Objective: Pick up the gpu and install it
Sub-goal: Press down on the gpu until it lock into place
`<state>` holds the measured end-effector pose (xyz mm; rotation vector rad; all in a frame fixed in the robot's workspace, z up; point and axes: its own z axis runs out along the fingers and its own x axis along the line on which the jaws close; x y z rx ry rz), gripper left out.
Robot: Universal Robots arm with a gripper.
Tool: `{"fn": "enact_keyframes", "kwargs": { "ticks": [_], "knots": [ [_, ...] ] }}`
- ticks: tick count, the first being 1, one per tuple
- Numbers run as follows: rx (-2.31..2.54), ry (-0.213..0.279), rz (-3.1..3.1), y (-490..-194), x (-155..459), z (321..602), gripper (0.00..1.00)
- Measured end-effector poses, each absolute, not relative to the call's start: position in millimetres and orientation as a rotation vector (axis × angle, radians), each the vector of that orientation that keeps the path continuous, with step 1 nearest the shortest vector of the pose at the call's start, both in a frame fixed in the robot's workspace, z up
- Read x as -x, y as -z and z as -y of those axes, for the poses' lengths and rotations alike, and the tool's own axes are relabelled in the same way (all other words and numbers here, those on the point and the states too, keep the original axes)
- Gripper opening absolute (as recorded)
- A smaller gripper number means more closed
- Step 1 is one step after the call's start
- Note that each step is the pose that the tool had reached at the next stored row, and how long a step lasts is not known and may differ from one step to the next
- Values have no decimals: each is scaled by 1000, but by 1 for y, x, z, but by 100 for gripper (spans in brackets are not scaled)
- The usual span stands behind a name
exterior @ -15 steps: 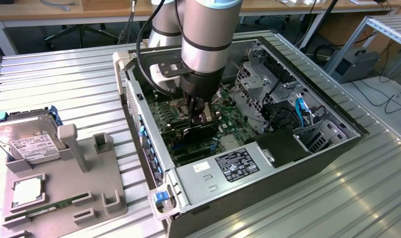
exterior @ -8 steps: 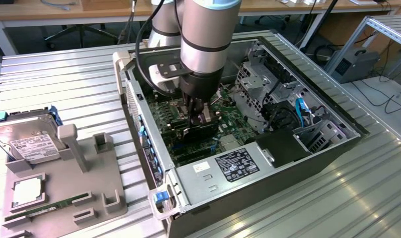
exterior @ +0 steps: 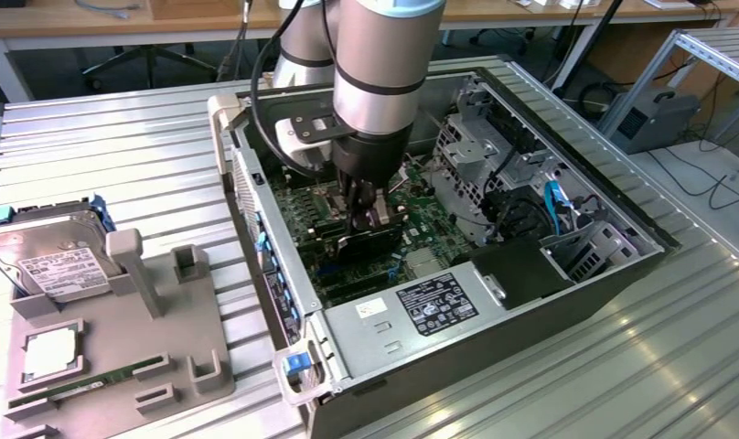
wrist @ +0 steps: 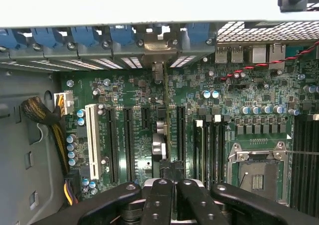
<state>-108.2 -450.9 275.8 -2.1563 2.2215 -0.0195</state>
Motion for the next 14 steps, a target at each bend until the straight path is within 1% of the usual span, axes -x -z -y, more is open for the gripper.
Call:
{"fn": "enact_keyframes", "kwargs": {
  "ticks": [14],
  "knots": [
    [2157, 20, -2222, -272, 108, 451, 11]
  ]
}}
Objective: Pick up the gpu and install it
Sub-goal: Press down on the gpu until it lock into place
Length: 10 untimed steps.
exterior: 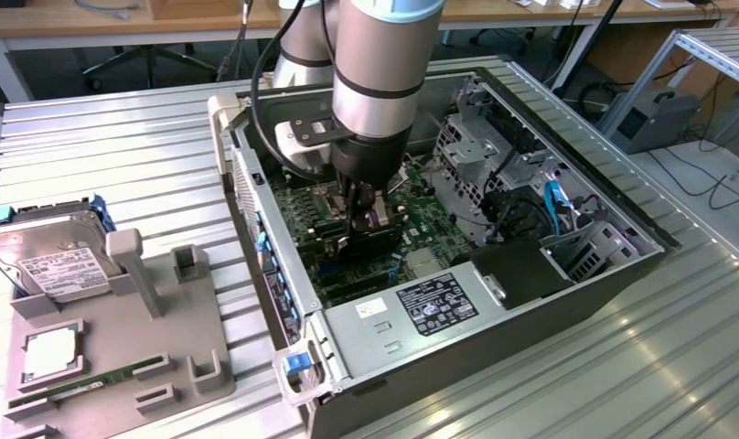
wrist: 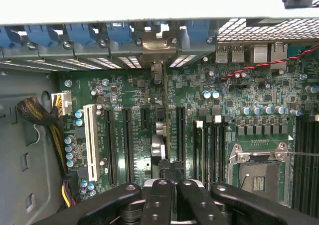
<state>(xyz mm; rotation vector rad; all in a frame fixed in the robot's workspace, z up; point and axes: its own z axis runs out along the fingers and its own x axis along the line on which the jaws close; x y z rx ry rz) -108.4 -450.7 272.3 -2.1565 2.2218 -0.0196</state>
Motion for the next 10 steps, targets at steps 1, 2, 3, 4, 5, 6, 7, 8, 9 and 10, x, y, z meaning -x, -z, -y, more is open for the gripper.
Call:
{"fn": "enact_keyframes", "kwargs": {
  "ticks": [1, 2, 3, 4, 5, 6, 7, 8, 9, 10],
  "knots": [
    [2157, 20, -2222, -272, 108, 451, 11],
    [2157, 20, -2222, -272, 108, 451, 11],
    [2156, 20, -2222, -272, 108, 451, 11],
    [2156, 19, -2222, -272, 109, 451, 11],
    [2156, 20, -2222, -272, 109, 451, 11],
    [2156, 20, -2222, -272, 109, 451, 11],
    [2156, 20, -2222, -272, 109, 451, 11],
    [2156, 20, -2222, -272, 109, 451, 11],
    [2157, 20, -2222, -271, 109, 451, 11],
    [2157, 20, -2222, -271, 109, 451, 11]
  ]
}}
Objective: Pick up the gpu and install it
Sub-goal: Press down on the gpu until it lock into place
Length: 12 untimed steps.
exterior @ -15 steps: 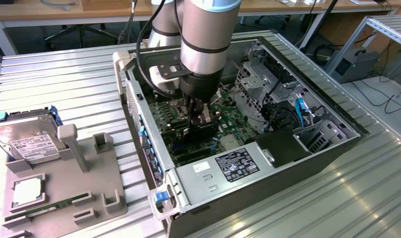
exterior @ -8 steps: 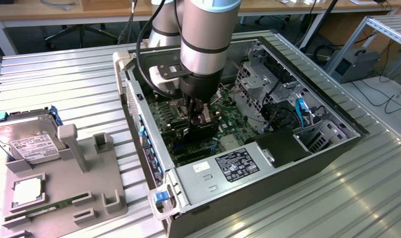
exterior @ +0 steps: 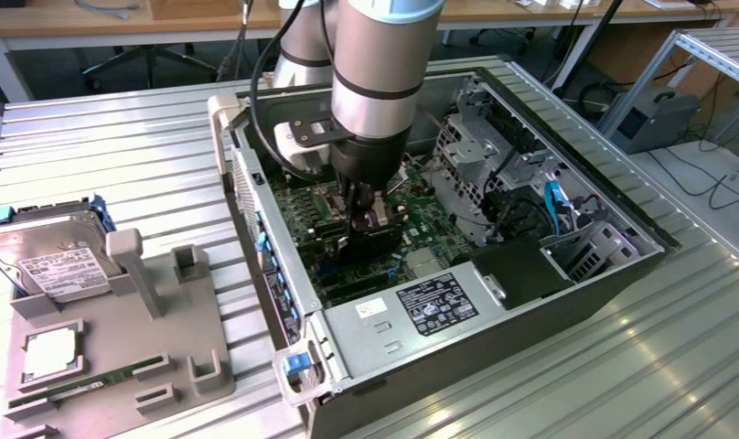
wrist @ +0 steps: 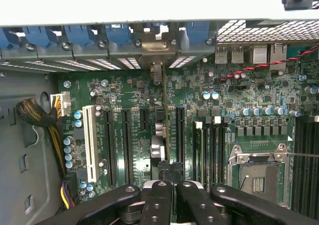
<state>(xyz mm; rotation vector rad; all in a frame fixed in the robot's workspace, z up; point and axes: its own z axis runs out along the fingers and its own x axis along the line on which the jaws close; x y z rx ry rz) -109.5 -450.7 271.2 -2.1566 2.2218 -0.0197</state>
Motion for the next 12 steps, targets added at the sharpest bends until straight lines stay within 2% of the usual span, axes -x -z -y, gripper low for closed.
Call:
{"fn": "enact_keyframes", "kwargs": {
  "ticks": [12],
  "knots": [
    [2157, 20, -2222, -270, 112, 451, 11]
  ]
}}
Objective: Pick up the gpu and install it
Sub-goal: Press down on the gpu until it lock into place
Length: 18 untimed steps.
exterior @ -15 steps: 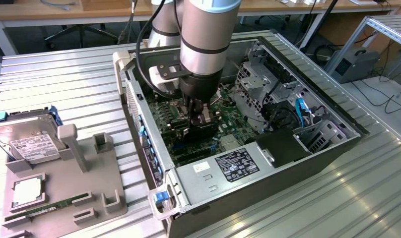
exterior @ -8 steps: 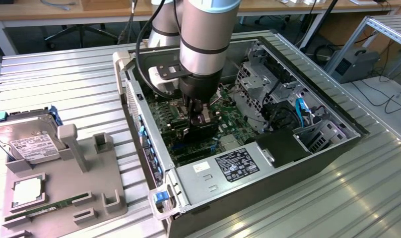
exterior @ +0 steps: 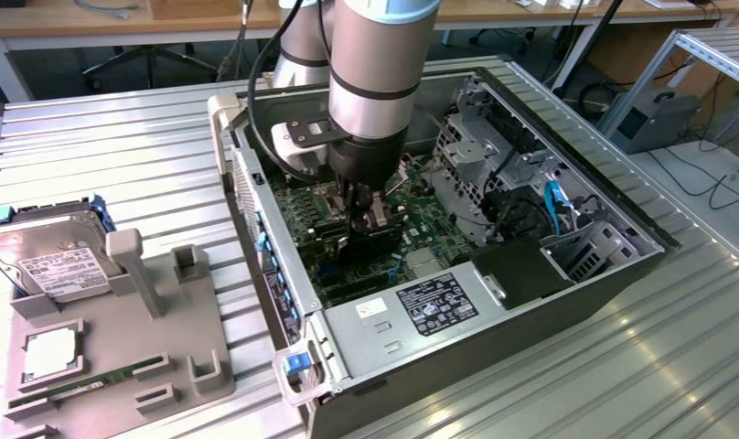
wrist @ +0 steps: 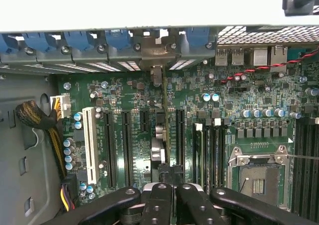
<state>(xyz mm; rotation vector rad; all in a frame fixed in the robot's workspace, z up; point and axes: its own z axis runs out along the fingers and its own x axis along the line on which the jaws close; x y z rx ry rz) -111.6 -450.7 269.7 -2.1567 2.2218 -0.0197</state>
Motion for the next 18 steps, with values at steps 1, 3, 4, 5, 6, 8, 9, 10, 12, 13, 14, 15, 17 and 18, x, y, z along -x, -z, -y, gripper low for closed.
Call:
{"fn": "enact_keyframes", "kwargs": {
  "ticks": [1, 3, 4, 5, 6, 8, 9, 10, 12, 13, 14, 15, 17, 18],
  "knots": [
    [2156, 20, -2222, -270, 112, 451, 11],
    [2157, 20, -2222, -270, 112, 451, 11],
    [2157, 20, -2222, -270, 112, 451, 11],
    [2157, 20, -2222, -270, 112, 451, 11],
    [2157, 20, -2222, -269, 112, 451, 11],
    [2157, 20, -2222, -269, 112, 451, 11],
    [2157, 20, -2222, -269, 112, 451, 11],
    [2157, 20, -2222, -269, 112, 451, 11],
    [2156, 20, -2222, -269, 112, 451, 11],
    [2156, 20, -2222, -269, 114, 451, 11],
    [2156, 20, -2222, -269, 115, 451, 11],
    [2156, 20, -2222, -268, 115, 450, 11],
    [2156, 18, -2221, -268, 116, 450, 11],
    [2156, 18, -2221, -268, 116, 450, 11]
  ]
}}
